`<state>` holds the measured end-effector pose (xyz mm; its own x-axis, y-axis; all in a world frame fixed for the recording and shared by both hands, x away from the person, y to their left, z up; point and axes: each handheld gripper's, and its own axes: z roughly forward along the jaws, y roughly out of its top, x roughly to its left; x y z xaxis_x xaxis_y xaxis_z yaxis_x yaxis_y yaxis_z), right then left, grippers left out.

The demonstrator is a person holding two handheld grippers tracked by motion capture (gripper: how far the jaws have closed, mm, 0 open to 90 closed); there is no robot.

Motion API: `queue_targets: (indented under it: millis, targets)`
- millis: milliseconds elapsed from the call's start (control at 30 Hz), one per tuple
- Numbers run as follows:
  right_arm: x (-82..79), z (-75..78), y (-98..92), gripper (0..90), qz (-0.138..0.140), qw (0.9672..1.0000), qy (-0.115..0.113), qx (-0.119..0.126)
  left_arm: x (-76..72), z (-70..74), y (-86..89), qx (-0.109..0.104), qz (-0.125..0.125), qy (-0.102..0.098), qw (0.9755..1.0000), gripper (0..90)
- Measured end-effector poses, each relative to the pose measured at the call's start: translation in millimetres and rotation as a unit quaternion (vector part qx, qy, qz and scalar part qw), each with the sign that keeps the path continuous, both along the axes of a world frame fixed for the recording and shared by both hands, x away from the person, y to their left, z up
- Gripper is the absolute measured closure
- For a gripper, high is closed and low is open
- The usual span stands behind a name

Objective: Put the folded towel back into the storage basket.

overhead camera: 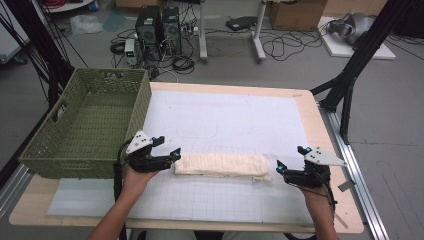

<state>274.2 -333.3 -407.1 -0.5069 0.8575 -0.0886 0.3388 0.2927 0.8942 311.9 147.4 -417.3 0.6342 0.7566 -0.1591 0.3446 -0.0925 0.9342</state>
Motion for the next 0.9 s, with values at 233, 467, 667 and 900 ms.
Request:
queue_targets:
  millis: [233,467,667,900]
  targets:
    - [0.7,-1.6,1.0,11.1,0.000,1.0000,0.007,0.002,-0.6,-4.4,-1.4,0.007,-0.002,0.019,0.9998,21.0]
    - [3.2,-2.6,5.6,11.1,0.012,0.9999,0.010,-0.001,-3.3,-7.9,-1.3,0.012,0.006,0.048,0.9988,21.9]
    - [3.5,-4.4,8.8,11.1,0.018,0.9997,0.016,-0.006,-6.1,-15.9,0.6,0.030,-0.003,0.084,0.9960,29.0]
    - [5.6,-6.0,11.4,11.1,0.026,0.9994,0.020,-0.007,-9.5,-22.9,-3.9,0.051,-0.025,0.106,0.9928,35.3]
